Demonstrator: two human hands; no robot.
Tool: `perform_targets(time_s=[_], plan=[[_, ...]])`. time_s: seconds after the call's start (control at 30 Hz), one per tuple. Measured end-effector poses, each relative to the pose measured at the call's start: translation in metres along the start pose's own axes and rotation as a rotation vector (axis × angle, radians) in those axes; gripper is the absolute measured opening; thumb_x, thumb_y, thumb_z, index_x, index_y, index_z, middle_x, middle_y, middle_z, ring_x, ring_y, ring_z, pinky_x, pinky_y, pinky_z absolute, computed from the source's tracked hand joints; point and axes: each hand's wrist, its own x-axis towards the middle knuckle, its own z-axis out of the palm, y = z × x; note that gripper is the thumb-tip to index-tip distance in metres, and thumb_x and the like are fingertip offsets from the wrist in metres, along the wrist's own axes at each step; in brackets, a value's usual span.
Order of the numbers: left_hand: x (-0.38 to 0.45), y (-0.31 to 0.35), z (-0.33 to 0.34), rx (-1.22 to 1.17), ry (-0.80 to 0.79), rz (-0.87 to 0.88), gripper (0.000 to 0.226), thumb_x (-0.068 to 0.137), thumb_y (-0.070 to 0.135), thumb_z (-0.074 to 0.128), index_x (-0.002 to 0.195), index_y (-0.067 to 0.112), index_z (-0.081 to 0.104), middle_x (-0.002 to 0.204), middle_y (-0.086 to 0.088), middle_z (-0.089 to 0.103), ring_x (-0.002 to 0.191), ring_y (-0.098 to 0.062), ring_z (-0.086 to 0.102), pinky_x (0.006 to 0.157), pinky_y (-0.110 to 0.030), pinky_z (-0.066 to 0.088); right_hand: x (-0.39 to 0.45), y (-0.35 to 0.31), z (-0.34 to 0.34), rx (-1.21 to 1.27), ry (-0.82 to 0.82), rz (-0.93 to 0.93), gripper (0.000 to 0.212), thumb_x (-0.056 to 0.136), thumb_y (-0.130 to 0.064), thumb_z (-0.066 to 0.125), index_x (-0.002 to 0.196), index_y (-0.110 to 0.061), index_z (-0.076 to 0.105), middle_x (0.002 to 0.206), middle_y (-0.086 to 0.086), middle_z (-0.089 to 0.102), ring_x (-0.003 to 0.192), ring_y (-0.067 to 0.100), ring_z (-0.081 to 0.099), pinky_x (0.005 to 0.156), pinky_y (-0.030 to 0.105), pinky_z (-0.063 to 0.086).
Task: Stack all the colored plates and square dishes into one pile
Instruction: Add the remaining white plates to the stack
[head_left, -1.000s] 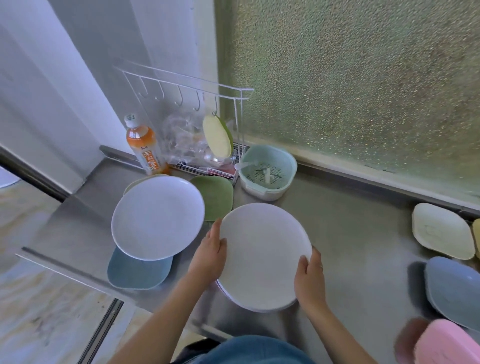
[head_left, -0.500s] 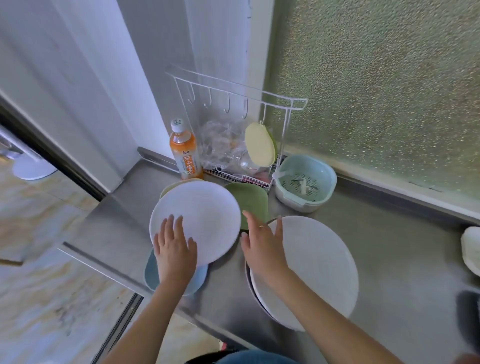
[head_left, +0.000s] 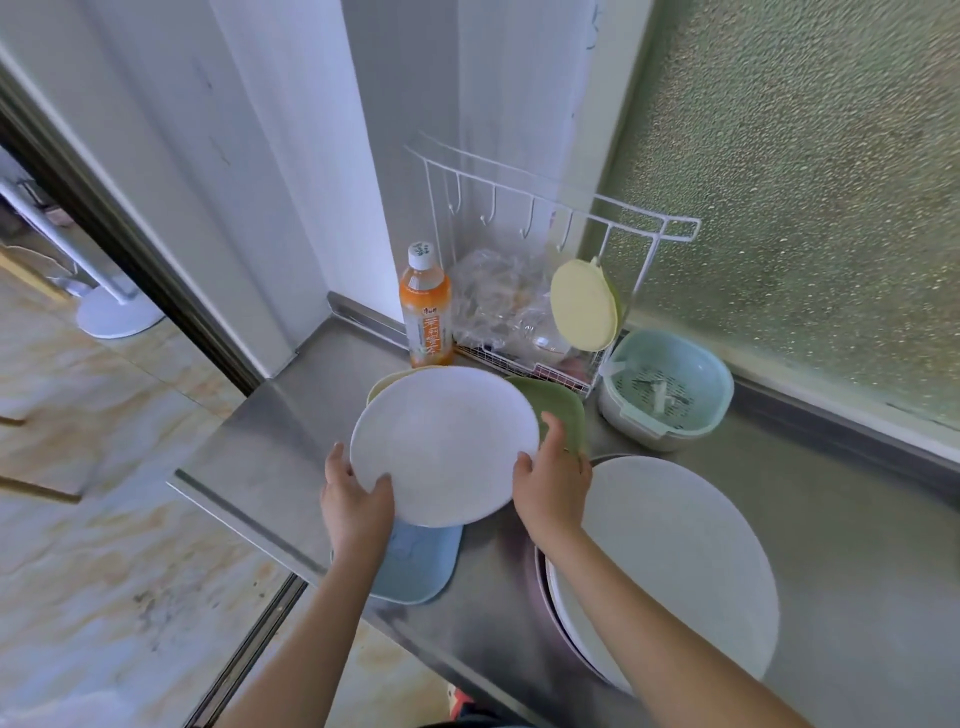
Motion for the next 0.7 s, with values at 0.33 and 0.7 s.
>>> perform_targets(time_s=[0.33,0.7], plan=[[-0.026,0.042,0.028,-0.215,-0.198,0.063,0.026,0.092,0.027,0.048,0.09,0.005,0.061,0.071,-0.001,0.058,0.064,-0.021,0.054,0.056,-0.026,0.044,-0.001,0.054,-0.072,0.476,0.174,0.124,0.047,0.089,0.004,0.037,0.129,-0.014,0.053,0.128,0.005,0.058,0.116,0.022,0.052,0.096,0.033,0.042],[-0.089,0.047,0.08,0.292,-0.442,0.425,0.045,0.089,0.031,0.05,0.052,0.018,0.03,0.047,0.002,0.034,0.05,-0.016,0.032,0.048,-0.029,0.023,-0.04,0.161,-0.115,0.125,0.366,0.26,0.025,0.092,-0.006,0.042,0.111,-0.014,0.057,0.075,0.012,0.064,0.072,0.033,0.058,0.064,0.035,0.04]])
